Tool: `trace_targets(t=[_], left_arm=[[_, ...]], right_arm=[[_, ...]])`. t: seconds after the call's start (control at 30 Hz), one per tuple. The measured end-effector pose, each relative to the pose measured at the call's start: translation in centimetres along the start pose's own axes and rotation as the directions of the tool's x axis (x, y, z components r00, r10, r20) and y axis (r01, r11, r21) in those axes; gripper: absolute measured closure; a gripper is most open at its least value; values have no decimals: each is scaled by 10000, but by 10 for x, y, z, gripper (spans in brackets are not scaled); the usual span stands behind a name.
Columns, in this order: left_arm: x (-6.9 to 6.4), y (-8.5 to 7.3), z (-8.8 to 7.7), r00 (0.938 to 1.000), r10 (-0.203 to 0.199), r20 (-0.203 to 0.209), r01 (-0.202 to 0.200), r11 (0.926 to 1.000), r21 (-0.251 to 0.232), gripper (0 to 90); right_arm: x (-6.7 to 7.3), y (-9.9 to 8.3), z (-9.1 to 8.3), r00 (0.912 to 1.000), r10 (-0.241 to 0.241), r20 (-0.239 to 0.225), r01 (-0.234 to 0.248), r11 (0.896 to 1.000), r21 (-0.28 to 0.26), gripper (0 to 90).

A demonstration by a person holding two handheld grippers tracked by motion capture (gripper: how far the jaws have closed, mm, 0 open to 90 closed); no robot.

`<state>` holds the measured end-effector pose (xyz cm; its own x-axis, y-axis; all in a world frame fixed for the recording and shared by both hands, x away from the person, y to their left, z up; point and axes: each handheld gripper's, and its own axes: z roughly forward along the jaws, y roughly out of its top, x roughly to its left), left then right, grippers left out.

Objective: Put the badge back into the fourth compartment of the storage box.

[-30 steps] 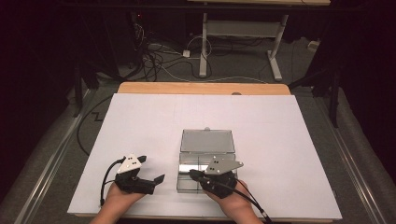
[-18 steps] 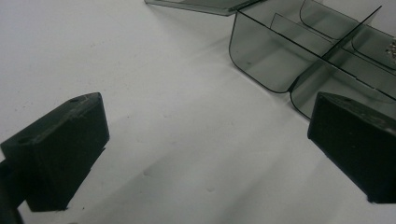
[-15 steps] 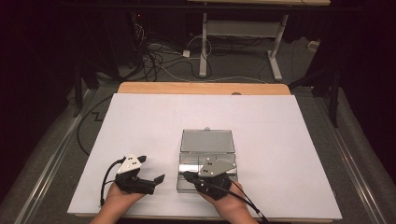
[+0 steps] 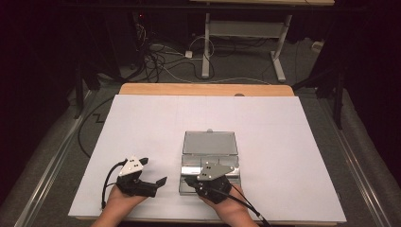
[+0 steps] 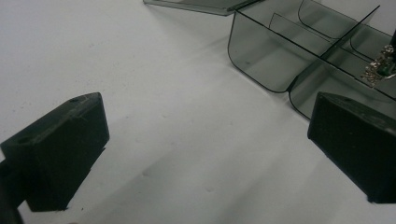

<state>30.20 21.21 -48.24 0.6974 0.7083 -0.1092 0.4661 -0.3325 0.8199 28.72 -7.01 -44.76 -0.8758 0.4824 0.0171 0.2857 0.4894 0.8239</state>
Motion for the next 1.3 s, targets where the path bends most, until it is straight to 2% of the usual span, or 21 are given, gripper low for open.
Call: trace_targets(t=[0.2, 0.3, 0.4, 0.5, 0.67, 0.83, 0.9, 0.97, 1.13, 1.23, 1.3], left_arm=[[1, 0, 0, 9999, -94, 49, 94, 10000, -31, 0], [2, 0, -1, 9998, -152, 98, 153, 9999, -59, 0], [2, 0, -1, 9999, -115, 85, 116, 9999, -77, 0], [2, 0, -1, 9999, -119, 82, 120, 9999, -75, 0], [2, 0, -1, 9999, -129, 76, 130, 9999, -89, 0], [3, 0, -1, 9998, -176, 99, 176, 9998, -82, 0], [3, 0, -1, 9998, -193, 98, 194, 9998, -93, 0], [3, 0, -1, 9998, -199, 90, 200, 9998, -96, 0], [3, 1, -1, 9997, -208, 93, 209, 9997, -101, 0], [3, 0, -1, 9997, -242, 89, 243, 9996, -112, 0], [3, 0, -1, 9997, -240, 77, 241, 9997, -105, 0]], right_arm=[[-1, -1, 0, 9999, 124, -107, -124, 9999, 65, 871], [-3, -2, 1, 9995, 267, -148, -267, 9996, 22, 766], [-6, -2, -2, 9992, 366, -134, -368, 9992, -127, 710], [-11, -2, -14, 9985, 552, -19, -552, 9974, -468, 622], [-30, -12, -37, 9927, 1067, 561, -1004, 9893, -1056, 428], [-53, -32, -62, 9792, 1666, 1159, -1498, 9787, -1406, 242], [-62, -41, -71, 9712, 1867, 1480, -1638, 9744, -1542, 176], [-68, -48, -79, 9609, 2034, 1879, -1741, 9715, -1612, 126], [-83, -68, -97, 9327, 2680, 2412, -2310, 9579, -1707, 2], [-87, -78, -105, 9148, 2891, 2820, -2488, 9534, -1704, 1], [-90, -84, -110, 9088, 2879, 3020, -2482, 9548, -1635, 1]])
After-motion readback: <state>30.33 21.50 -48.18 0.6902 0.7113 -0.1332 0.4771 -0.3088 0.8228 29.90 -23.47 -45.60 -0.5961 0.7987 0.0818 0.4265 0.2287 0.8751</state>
